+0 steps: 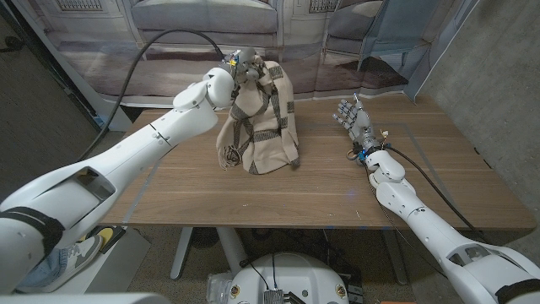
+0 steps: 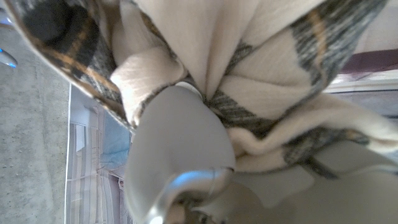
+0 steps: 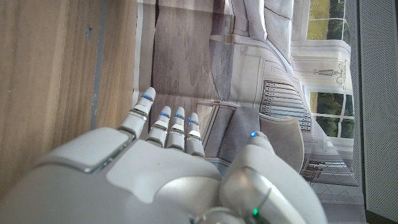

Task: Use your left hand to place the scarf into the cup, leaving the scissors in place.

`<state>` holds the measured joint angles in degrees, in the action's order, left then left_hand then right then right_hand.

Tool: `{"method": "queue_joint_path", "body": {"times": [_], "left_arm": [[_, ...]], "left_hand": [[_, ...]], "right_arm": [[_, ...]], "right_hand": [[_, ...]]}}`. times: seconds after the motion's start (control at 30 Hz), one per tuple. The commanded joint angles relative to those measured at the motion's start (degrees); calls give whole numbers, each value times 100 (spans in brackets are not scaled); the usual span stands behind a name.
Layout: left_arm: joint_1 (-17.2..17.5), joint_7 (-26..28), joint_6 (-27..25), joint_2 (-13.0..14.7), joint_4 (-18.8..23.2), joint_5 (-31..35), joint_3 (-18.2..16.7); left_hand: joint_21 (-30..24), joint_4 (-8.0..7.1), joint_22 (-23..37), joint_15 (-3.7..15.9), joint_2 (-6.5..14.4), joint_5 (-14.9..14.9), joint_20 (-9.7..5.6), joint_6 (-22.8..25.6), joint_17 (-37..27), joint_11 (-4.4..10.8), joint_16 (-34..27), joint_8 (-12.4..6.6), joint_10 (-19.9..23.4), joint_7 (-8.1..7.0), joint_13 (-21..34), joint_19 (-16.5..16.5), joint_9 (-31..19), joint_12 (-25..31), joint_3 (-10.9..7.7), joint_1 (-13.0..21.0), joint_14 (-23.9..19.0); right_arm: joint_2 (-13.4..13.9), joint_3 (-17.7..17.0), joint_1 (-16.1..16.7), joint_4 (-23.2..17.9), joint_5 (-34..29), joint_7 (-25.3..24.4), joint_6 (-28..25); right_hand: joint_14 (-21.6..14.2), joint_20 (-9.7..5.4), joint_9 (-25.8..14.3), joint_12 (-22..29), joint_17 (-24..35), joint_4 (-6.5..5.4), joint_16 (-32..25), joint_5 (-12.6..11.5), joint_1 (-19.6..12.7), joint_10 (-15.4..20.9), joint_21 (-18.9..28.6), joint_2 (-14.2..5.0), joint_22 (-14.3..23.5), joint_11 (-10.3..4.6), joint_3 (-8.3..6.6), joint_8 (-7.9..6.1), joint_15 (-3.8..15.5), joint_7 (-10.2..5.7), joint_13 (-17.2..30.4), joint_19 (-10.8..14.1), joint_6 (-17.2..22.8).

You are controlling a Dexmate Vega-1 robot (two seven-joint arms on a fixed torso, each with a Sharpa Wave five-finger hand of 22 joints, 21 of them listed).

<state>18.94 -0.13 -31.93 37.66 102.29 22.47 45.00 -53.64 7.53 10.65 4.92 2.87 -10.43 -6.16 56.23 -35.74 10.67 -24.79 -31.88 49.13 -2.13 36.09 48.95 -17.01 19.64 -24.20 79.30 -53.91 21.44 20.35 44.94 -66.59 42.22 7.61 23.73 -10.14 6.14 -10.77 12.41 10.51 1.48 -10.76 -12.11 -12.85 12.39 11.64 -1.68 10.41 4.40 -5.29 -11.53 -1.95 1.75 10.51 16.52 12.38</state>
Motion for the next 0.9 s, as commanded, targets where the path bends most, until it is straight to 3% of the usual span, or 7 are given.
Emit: {"method": "queue_joint_path", "body": {"times": [0.03, 0.9], "left_arm": [[-96, -70, 237, -255, -450, 104, 222], [228, 25, 512, -316, -823, -113, 110]], "left_hand": [[-69, 1, -1, 780, 43, -20, -317, 80, -14, 31, 31, -59, 99, 12, 34, -46, -12, -12, -65, -5, -361], [-171, 7, -18, 781, 22, -18, -319, 74, -58, 36, 135, -79, 137, 26, 94, -107, 2, -108, -155, -53, -369]], "right_arm": [[-19, -23, -40, 64, 22, 53, 36], [-52, 0, -218, 233, 12, 146, -7]], "right_hand": [[-54, 3, -15, 4, 15, 24, -13, 8, 5, 50, -14, -42, 4, -18, -15, 21, -20, -7, 23, 43, 41], [-32, 7, -15, 3, 15, 32, -2, 8, 4, 61, -23, -49, 4, -5, -8, 21, -16, -5, 23, 31, 46]]}}
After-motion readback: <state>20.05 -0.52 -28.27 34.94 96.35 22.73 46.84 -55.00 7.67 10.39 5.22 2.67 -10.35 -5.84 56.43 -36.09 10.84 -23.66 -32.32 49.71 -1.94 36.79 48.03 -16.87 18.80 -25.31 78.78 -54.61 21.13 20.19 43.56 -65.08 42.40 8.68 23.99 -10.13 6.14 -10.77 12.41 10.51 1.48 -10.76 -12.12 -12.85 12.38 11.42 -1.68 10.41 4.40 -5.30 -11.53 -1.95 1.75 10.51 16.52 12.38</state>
